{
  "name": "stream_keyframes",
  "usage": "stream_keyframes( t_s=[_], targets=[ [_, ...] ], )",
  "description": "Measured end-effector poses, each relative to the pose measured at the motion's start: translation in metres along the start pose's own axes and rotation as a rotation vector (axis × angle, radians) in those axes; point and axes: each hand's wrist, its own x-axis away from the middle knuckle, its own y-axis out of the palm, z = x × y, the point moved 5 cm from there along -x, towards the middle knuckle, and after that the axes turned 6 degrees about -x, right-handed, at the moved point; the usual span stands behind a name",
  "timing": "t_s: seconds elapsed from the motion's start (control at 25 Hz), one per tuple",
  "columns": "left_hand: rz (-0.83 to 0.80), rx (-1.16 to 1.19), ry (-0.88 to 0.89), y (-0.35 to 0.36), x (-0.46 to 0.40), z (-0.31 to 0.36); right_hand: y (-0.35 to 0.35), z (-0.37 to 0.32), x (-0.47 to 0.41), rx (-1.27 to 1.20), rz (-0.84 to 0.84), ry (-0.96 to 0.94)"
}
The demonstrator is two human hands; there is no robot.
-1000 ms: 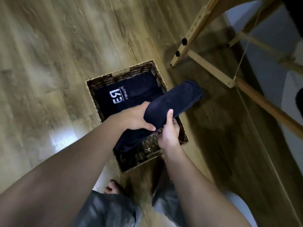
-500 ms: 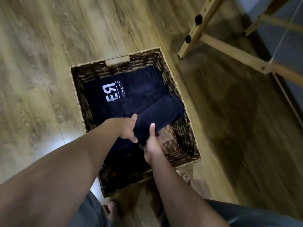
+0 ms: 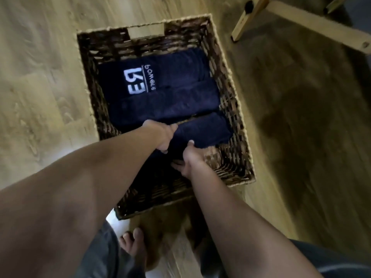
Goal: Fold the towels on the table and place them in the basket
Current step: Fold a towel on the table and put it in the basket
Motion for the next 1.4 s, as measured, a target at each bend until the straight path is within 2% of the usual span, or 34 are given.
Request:
stream_keyframes(
  t_s=[0.12, 0.24, 0.4, 0.48, 0.6, 0.72, 0.84, 0.92, 1.0, 1.04, 1.12, 1.24, 1.32, 1.4],
  targets=[
    [0.149, 0.065, -0.002, -0.013, 0.014, -0.018, 0.003, -0.008, 0.004, -0.069, -0.038, -0.052],
    [0.264, 0.070, -0.079, -0.007, 0.026, -0.020, 0.000, -0.020, 0.002, -0.164, 0.031, -0.067],
    [0.026, -0.081, -0.283, 0.019, 0.046, -0.041, -0.003, -0.027, 0.006, -0.173, 0.103, -0.072],
    [0.008, -0.107, -0.338, 0.024, 0.047, -0.048, -0.003, -0.029, 0.005, -0.187, 0.118, -0.091],
    [0.102, -0.156, -0.355, 0.030, 0.036, -0.046, -0.003, -0.031, -0.001, -0.156, 0.147, -0.134],
    [0.288, -0.096, -0.363, 0.034, 0.031, -0.041, -0.006, -0.034, -0.009, -0.087, 0.193, -0.124],
    [0.379, -0.079, -0.417, 0.033, 0.036, -0.040, -0.007, -0.036, -0.005, -0.073, 0.219, -0.138],
    [0.289, -0.114, -0.451, 0.033, 0.037, -0.040, -0.006, -0.038, -0.003, -0.115, 0.197, -0.152],
    [0.126, -0.243, -0.461, 0.036, 0.038, -0.044, -0.004, -0.039, 0.000, -0.178, 0.164, -0.162],
    [0.094, -0.286, -0.466, 0.037, 0.039, -0.047, -0.003, -0.040, 0.001, -0.206, 0.149, -0.166],
    [0.148, -0.264, -0.472, 0.038, 0.040, -0.052, 0.004, -0.038, 0.002, -0.289, 0.105, -0.151],
    [0.353, -0.148, -0.468, 0.028, 0.041, -0.053, 0.011, -0.038, 0.000, -0.385, 0.024, -0.169],
    [0.338, -0.169, -0.472, 0.028, 0.037, -0.055, 0.012, -0.039, -0.005, -0.327, 0.033, -0.164],
    [0.250, -0.196, -0.477, 0.028, 0.030, -0.057, 0.010, -0.041, -0.006, -0.222, 0.061, -0.160]
  ],
)
